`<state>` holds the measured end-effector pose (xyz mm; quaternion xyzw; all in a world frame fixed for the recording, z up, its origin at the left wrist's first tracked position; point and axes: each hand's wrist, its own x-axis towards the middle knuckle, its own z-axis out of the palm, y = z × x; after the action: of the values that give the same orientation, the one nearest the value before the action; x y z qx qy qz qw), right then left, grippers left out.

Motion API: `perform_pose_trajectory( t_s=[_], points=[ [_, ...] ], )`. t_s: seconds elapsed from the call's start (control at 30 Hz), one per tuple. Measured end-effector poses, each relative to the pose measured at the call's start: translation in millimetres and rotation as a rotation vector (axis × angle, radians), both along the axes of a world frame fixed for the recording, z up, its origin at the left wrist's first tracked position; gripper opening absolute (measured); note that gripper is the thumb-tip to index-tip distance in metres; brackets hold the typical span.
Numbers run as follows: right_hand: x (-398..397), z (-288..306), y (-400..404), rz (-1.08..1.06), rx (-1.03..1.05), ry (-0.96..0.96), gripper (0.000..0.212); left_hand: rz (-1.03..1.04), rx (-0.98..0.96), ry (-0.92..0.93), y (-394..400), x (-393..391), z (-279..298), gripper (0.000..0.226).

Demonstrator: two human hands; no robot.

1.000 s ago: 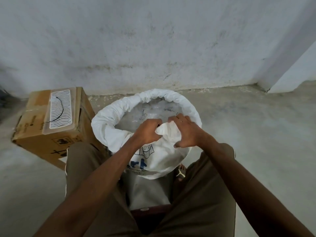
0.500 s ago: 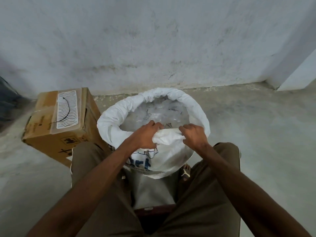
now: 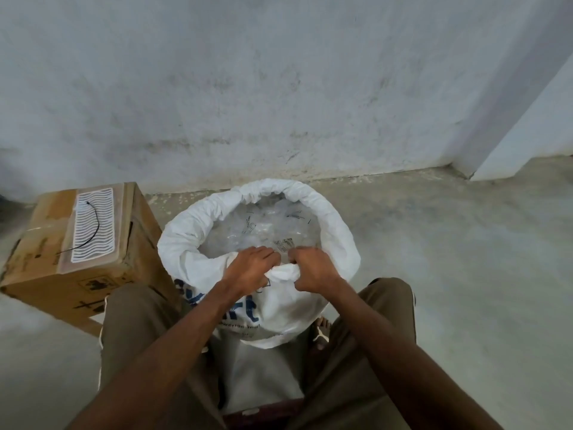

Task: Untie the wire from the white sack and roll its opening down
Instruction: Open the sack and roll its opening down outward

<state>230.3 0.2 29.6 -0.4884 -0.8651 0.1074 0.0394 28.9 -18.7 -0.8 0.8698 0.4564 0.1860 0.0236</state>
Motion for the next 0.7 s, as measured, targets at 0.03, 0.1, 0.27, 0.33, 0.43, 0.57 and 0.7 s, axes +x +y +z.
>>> perform_pose_trajectory(
  t_s=[0.03, 0.1, 0.27, 0.33, 0.43, 0.57, 0.7],
  points=[
    [-2.1, -1.6, -2.7, -0.011, 0.004, -0.003, 0.036, -0.013, -0.044, -0.027, -1.7, -2.3, 0.7, 0.049],
    [-4.3, -9.1, -8.5, 0.001, 0.050, -0.040, 0.037, 0.012, -0.193, -0.081, -6.8, -7.4, 7.2, 0.066],
    [-6.1, -32.6, -19.7, 0.027, 0.156, -0.104, 0.035, 0.129, -0.348, 0.082, -12.3, -37.2, 16.0, 0.075],
    [-8.1, -41.6, -23.2, 0.060, 0.183, -0.120, 0.035, 0.150, -0.390, 0.148, -17.3, -39.0, 13.5, 0.049],
    [-7.3, -39.0, -20.9, 0.067, 0.113, -0.102, 0.038, 0.145, -0.354, 0.158, -25.8, -32.2, 3.6, 0.024],
    [-6.9, -24.8, -15.5, 0.051, -0.155, -0.018, 0.083, 0.074, -0.183, 0.107, -28.7, -32.4, -9.5, 0.019],
    [-16.3, -23.1, -11.2, 0.016, -0.104, -0.010, 0.065, -0.093, 0.019, 0.181, -31.7, -29.4, -17.0, 0.033]
  ],
)
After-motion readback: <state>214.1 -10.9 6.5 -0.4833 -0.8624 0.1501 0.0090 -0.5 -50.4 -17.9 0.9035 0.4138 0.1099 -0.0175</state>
